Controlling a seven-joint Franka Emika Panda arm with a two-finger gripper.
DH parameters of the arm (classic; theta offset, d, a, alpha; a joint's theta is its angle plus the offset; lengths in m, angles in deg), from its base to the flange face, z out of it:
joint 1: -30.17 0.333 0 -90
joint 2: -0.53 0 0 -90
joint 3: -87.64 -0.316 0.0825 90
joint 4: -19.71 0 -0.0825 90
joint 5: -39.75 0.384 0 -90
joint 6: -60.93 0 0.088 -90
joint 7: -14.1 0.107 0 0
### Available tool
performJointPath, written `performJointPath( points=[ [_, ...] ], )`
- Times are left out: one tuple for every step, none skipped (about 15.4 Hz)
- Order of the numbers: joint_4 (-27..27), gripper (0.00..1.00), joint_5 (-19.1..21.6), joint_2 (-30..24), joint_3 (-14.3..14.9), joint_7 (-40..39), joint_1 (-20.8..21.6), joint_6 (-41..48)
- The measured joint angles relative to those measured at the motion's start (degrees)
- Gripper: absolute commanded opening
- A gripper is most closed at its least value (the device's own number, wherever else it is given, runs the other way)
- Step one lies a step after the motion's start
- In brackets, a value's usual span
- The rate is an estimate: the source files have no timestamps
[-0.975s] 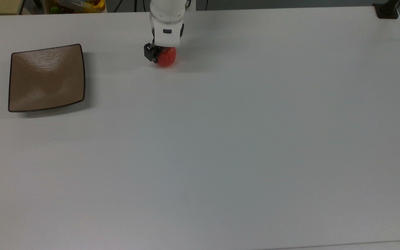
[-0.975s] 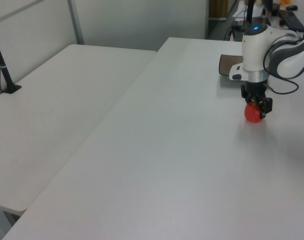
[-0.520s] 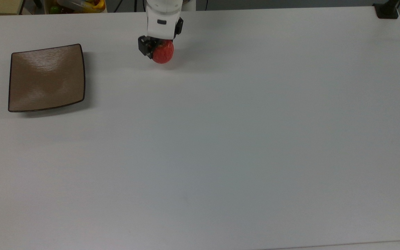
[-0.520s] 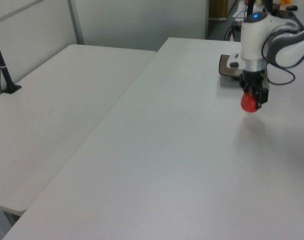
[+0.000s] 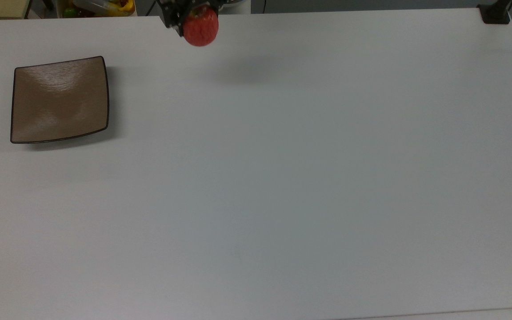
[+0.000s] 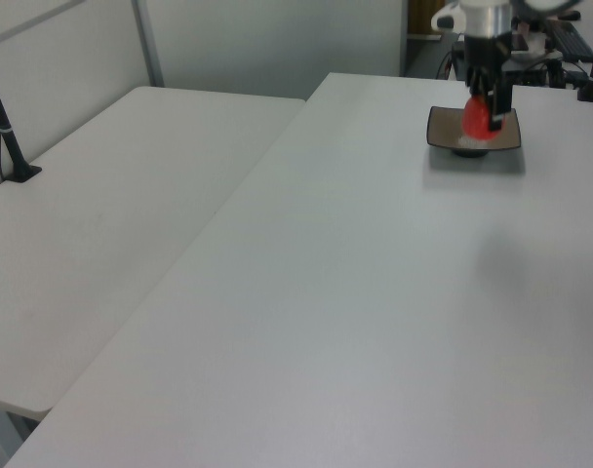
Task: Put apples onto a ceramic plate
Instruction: 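Lift the apple and carry it over the brown square plate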
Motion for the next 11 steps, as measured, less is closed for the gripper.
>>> performJointPath(
  points=[
    [-2.46,0.17,0.62,0.04,0.09,0.00,-0.55,2.40],
    [-4.52,0.17,0.95,0.14,0.14,0.00,-1.16,4.52],
    [-6.21,0.17,1.14,0.32,0.18,0.00,-1.76,6.19],
    [-7.48,0.17,1.20,0.59,0.42,0.00,-2.26,7.13],
    [-8.40,0.17,1.22,0.97,1.17,0.00,-2.42,7.53],
    [-9.18,0.17,1.22,1.52,2.30,0.00,-2.47,7.57],
    [-9.96,0.17,1.23,2.22,3.59,-0.03,-2.54,7.58],
    [-10.75,0.17,1.24,3.08,5.10,-0.20,-2.60,7.58],
    [-11.44,0.17,1.62,3.98,6.66,-0.79,-2.67,7.57],
    [-12.03,0.17,2.27,4.96,8.41,-1.97,-2.76,7.57],
    [-12.59,0.17,2.78,6.24,10.66,-3.98,-2.97,7.56]
  ],
)
